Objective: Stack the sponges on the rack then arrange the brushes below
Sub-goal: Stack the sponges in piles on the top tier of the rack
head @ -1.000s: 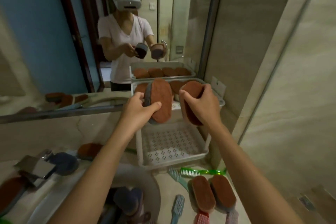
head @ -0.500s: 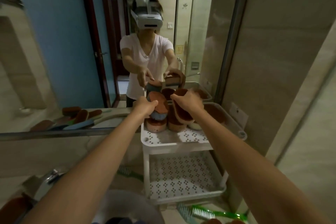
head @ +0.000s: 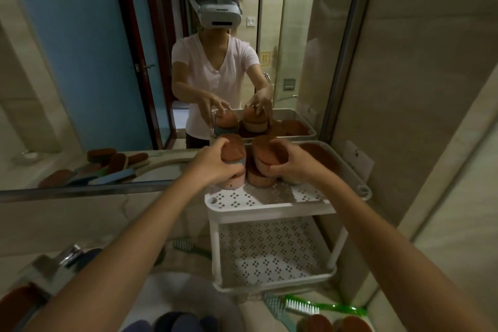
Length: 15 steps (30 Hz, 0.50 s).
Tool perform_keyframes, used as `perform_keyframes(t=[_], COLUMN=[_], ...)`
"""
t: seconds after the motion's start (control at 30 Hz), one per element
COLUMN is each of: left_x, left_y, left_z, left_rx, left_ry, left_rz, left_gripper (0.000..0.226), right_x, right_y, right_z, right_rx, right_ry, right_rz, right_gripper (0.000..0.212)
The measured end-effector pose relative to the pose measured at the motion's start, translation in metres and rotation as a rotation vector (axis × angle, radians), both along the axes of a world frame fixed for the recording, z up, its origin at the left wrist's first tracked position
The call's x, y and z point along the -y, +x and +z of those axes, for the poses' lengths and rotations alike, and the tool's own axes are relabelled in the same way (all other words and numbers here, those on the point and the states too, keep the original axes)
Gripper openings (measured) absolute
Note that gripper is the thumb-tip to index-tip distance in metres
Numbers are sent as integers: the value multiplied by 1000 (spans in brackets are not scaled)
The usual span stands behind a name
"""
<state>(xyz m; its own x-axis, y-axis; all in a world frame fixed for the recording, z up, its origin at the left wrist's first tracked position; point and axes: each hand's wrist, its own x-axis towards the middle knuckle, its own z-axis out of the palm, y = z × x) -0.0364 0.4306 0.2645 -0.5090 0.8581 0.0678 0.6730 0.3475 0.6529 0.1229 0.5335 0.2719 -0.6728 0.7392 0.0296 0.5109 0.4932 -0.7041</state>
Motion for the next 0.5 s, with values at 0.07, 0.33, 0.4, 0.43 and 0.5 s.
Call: perform_keyframes(t=[0.07,0.33,0.4,0.43,0.5], left_x=[-1,-3,-4,-4,-3], left_y=[0,-1,-2,-3,-3], left_z=[-6,-16,-17,-17,-16], left_rx=[-73,-107,-102,-104,-109], left_ry=[-26,95,113,123,146], left_rz=[-19,7,18,20,18], left_gripper=[74,63,59,58,56], right_x=[2,14,16,17,18], right_y=[0,-11,-16,-17,-16], right_z=[-6,-13,-17,-20,-24], right_rx=[-2,-147,-156,-159,-186], right_ry=[125,326,341,339,324], right_rz=[11,-163,-160,-162,-179], right_gripper=[71,60,57,56,53])
